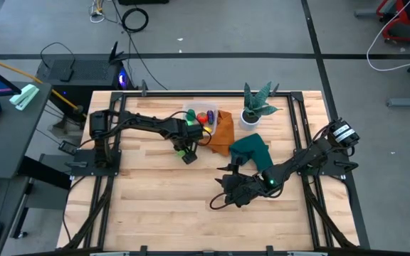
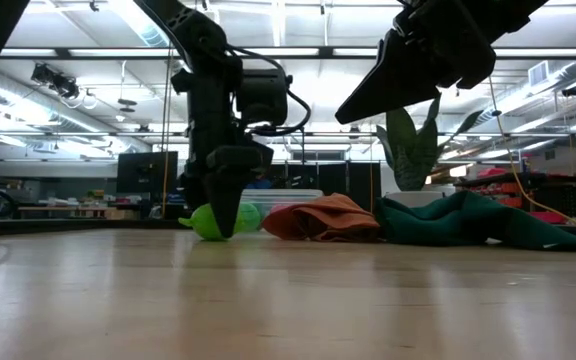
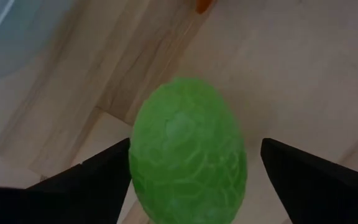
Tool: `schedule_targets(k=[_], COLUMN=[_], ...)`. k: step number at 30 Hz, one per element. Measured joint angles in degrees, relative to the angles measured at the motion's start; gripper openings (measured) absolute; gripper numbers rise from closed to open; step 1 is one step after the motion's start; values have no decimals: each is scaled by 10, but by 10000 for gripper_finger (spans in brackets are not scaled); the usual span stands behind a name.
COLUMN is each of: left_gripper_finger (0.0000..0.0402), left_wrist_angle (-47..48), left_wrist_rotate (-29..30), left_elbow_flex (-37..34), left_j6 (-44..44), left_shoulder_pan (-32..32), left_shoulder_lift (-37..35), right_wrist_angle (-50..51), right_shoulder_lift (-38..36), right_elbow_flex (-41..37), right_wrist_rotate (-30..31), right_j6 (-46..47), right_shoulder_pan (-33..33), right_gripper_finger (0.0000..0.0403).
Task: Pick and placing Produce into tupperware
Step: Put the green melon into the transparent container
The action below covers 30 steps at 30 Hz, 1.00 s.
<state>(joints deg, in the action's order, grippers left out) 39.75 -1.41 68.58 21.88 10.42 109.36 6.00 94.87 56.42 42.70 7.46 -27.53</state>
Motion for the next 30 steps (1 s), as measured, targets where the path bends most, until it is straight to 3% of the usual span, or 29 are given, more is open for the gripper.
schedule_targets(k=[15,30], left_gripper_finger=[263,240], left_wrist_angle=[15,50], left_wrist_rotate=[-13,-15], left_elbow_flex=[0,1], left_j6=[4,17], left_shoulder_pan=[0,3], left_shoulder_lift=[-7,-122], right_wrist_angle=[0,1], right_shoulder_lift=[0,0], right_elbow_flex=[0,0], right_wrist_rotate=[0,0], right_j6=[0,0], right_shoulder_pan=[0,0], right_gripper_finger=[158,158])
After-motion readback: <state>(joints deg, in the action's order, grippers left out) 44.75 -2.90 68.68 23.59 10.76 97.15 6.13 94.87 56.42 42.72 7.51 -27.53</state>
